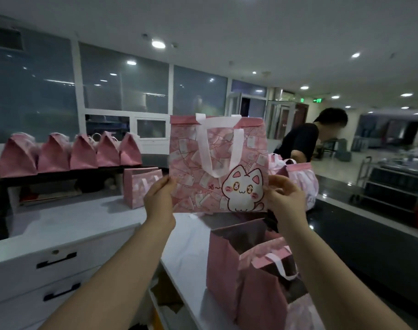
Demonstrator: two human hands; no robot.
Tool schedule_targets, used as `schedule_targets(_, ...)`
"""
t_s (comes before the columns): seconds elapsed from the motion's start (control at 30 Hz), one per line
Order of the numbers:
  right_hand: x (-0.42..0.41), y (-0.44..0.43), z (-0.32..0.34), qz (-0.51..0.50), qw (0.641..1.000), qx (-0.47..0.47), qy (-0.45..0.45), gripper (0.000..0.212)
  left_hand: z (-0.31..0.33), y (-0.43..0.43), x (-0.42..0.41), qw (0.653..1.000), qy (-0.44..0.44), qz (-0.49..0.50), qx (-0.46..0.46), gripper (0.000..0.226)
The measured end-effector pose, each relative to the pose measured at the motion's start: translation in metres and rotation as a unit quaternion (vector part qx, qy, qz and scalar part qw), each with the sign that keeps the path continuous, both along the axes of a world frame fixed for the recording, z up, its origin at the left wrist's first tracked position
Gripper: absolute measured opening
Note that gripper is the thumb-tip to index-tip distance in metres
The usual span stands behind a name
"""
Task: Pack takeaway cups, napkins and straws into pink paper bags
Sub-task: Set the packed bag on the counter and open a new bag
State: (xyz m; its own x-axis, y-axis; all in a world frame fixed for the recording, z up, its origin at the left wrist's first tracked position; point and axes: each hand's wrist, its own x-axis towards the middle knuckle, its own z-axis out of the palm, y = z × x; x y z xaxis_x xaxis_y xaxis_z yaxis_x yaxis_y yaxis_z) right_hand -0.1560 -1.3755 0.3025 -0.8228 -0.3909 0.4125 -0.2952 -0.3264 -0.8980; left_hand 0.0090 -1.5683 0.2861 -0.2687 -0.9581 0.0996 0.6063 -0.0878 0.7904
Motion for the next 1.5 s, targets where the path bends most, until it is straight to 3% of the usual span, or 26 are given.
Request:
schedule_targets(0.17,-0.084,0.011,0.01,-0.069,0.998,-0.009,0.0,0.018,0.01,-0.002,-0.101,0.998,-0.006,-0.059,-0.014,0.013)
schedule_targets(0.33,-0.162,0.035,0.029,-0.111,0.993,-0.023,0.017,0.029,0.034,0.003,-0.198,0.993,0.005,-0.111,-0.038,0.01)
schedule_targets(0.5,-0.218,0.066,0.009,-0.183,0.982,-0.035,0.002,0.023,0.016,0.027,-0.283,0.982,0.0,-0.187,-0.017,0.012)
schedule_targets(0.6,-0.243,0.084,-0.011,-0.233,0.972,-0.005,-0.008,0.027,0.001,0.047,-0.323,0.974,-0.013,-0.226,0.005,0.015)
schedule_targets(0.83,-0.275,0.121,-0.056,-0.269,0.958,0.097,0.011,0.065,-0.026,0.104,-0.397,0.948,-0.017,-0.316,0.035,0.018)
schedule_targets(1.0,-0.271,0.12,-0.095,-0.215,0.955,0.194,-0.059,0.077,-0.052,0.153,-0.428,0.933,-0.043,-0.353,0.049,0.013)
schedule_targets(1.1,-0.263,0.112,-0.12,-0.194,0.955,0.206,-0.088,0.079,-0.078,0.171,-0.432,0.912,-0.092,-0.396,0.05,0.011)
schedule_targets(1.23,-0.261,0.108,-0.143,-0.227,0.945,0.186,-0.144,0.079,-0.115,0.173,-0.423,0.874,-0.169,-0.456,-0.021,0.012)
schedule_targets(1.37,-0.257,0.106,-0.151,-0.262,0.935,0.183,-0.152,0.079,-0.127,0.151,-0.415,0.825,-0.186,-0.509,-0.158,0.017)
schedule_targets(1.5,-0.253,0.092,-0.149,-0.297,0.929,0.171,-0.137,0.081,-0.122,0.116,-0.427,0.864,-0.173,-0.414,-0.23,0.019)
